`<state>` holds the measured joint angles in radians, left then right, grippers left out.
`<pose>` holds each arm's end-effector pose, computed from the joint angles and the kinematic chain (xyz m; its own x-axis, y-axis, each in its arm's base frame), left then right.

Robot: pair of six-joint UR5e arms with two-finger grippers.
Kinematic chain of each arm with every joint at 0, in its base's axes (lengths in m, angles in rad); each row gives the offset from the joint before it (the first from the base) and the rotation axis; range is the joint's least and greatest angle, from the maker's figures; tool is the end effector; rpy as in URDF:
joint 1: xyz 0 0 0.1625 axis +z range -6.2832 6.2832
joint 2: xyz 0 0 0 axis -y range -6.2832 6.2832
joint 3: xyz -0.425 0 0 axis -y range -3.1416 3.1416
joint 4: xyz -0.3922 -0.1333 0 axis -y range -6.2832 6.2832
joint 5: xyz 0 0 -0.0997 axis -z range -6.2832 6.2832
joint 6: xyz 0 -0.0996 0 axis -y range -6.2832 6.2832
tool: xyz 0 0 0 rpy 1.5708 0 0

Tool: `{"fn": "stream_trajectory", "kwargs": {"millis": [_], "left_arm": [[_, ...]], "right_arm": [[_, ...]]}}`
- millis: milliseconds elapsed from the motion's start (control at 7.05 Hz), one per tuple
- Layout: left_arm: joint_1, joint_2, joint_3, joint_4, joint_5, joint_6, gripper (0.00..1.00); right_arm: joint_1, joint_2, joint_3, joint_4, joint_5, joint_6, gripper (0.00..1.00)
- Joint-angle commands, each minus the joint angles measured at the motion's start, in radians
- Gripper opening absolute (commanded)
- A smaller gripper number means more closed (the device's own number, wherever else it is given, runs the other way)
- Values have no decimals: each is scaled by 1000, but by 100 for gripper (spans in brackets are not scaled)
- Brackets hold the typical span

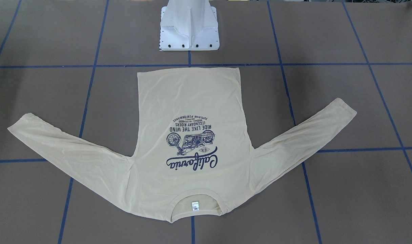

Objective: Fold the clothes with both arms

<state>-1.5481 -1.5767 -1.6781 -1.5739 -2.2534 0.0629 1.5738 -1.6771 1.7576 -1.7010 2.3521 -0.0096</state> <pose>-0.0591 -0.5017 0.6084 0.7711 0.1530 -0.6180 -0.0712 0.9853 0.1552 0.0645 -0.4417 0.6291 0.7099 0.0275 0.7038 0.0038 0.9991 -0.0429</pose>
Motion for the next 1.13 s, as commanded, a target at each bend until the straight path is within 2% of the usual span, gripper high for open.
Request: {"fn": "stream_trajectory", "kwargs": {"millis": [0,284,567,709,851,993], "left_arm": [[0,1,0,0,-2,0,100],[3,-15,-5,0,0,-5,100],[5,-74,-18,-21,-1,-12,100],[5,-78,-49,-26,-47,-11,100],[6,-92,-39,-66,-127,-8,100],[17,-86,-5,-186,-136,-11,100]], "right_arm": [[-1,0,9,1,-1,-4,100],[-5,10,3,1,3,8,100],[-75,31,6,3,15,8,100],[-112,46,6,56,16,8,100],[-161,72,2,111,16,19,100],[-184,73,-19,118,21,36,100]]}}
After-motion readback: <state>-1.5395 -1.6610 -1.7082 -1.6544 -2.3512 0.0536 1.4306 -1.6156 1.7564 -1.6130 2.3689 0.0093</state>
